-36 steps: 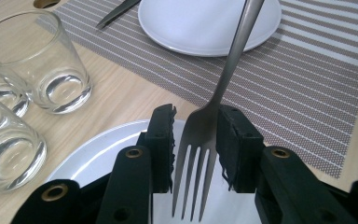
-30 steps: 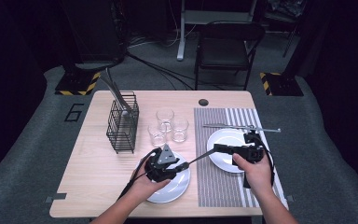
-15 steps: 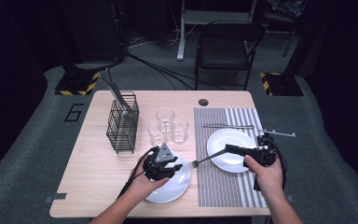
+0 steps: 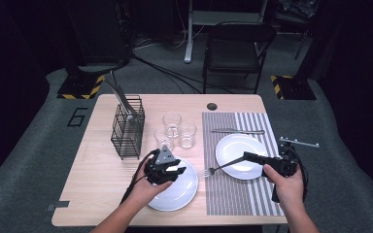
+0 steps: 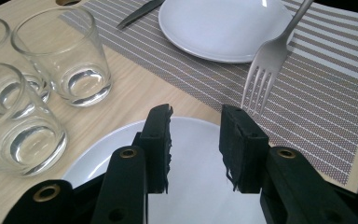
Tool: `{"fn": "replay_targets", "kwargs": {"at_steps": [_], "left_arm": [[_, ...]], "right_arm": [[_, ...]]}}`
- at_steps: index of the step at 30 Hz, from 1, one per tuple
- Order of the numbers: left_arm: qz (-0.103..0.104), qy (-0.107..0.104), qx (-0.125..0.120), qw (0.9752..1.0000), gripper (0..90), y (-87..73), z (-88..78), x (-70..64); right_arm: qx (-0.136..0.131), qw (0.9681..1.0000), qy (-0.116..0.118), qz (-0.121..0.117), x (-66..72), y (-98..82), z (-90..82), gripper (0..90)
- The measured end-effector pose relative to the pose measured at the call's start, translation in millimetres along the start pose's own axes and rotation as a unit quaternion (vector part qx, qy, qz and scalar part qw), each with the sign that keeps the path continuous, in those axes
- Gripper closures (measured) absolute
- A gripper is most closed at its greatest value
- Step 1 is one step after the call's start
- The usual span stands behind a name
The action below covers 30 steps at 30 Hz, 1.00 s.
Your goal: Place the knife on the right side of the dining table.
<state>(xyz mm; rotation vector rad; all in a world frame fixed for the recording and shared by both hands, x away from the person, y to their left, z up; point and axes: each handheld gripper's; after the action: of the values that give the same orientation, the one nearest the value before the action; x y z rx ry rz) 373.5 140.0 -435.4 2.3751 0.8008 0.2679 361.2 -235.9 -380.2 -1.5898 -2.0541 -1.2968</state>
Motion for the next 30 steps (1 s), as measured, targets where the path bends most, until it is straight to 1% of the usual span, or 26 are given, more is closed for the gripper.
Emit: {"fn": "replay_targets", "kwargs": {"at_steps": [3,5,7,8,9,10,14,17,19,23,24,30], "left_arm": [[-0.005,0.003,-0.003,1.0,63.1,-0.9,-1.3,3.4],[-0.007,0.002,0.001,1.0,62.9,-1.3,-3.1,5.9],[-0.014,0.002,-0.004,0.9999,62.8,-1.9,-3.9,7.3],[-0.013,0.002,-0.003,0.9999,62.6,-2.1,-4.9,8.8],[-0.016,0.006,-0.006,0.9998,62.3,-2.3,-5.0,9.3],[-0.017,0.004,-0.006,0.9998,62.1,-2.6,-5.4,10.1],[-0.022,0.004,-0.007,0.9997,61.3,-3.7,-7.4,13.2],[-0.027,0.006,-0.012,0.9995,60.9,-4.3,-8.1,14.6],[-0.027,0.003,-0.009,0.9996,60.6,-4.4,-8.8,15.9],[-0.03,0.006,-0.013,0.9995,59.2,-4.5,-8.5,16.4],[-0.034,0.005,-0.013,0.9993,58.9,-4.6,-8.6,16.1],[-0.034,0.006,-0.014,0.9993,57.0,-4.9,-8.4,16.9]], "right_arm": [[-0.004,1.0,-0.001,0.005,-2.9,-1.6,-4.8,87.3],[-0.009,0.9999,-0.004,0.01,-5.5,-2.4,-7.9,87.4],[-0.01,0.9999,-0.004,0.013,-7.2,-3.3,-10.0,87.3],[-0.011,0.9998,-0.005,0.012,-8.5,-3.9,-10.8,87.3],[-0.012,0.9998,-0.006,0.013,-9.8,-4.8,-11.7,87.3],[-0.012,0.9998,-0.008,0.016,-10.6,-5.5,-12.3,87.3],[-0.014,0.9996,-0.012,0.02,-17.3,-9.1,-14.4,87.3],[-0.018,0.9993,-0.014,0.029,-23.3,-12.7,-16.5,87.3],[-0.019,0.9991,-0.015,0.033,-27.1,-14.9,-17.7,87.3],[-0.021,0.9988,-0.016,0.041,-34.0,-20.2,-18.1,87.3],[-0.02,0.9986,-0.015,0.045,-35.5,-21.8,-18.0,87.3],[-0.019,0.9979,-0.012,0.061,-45.9,-32.1,-14.2,87.3]]}}
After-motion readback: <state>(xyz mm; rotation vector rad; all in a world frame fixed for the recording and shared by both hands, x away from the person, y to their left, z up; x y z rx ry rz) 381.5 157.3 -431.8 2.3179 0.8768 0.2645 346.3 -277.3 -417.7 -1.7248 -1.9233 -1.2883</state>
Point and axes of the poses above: each handheld gripper's, and its own axes: z roughly forward along the jaws, y roughly out of its top, x roughly to its left, and after that the axes turned 15 degrees about x, right-handed
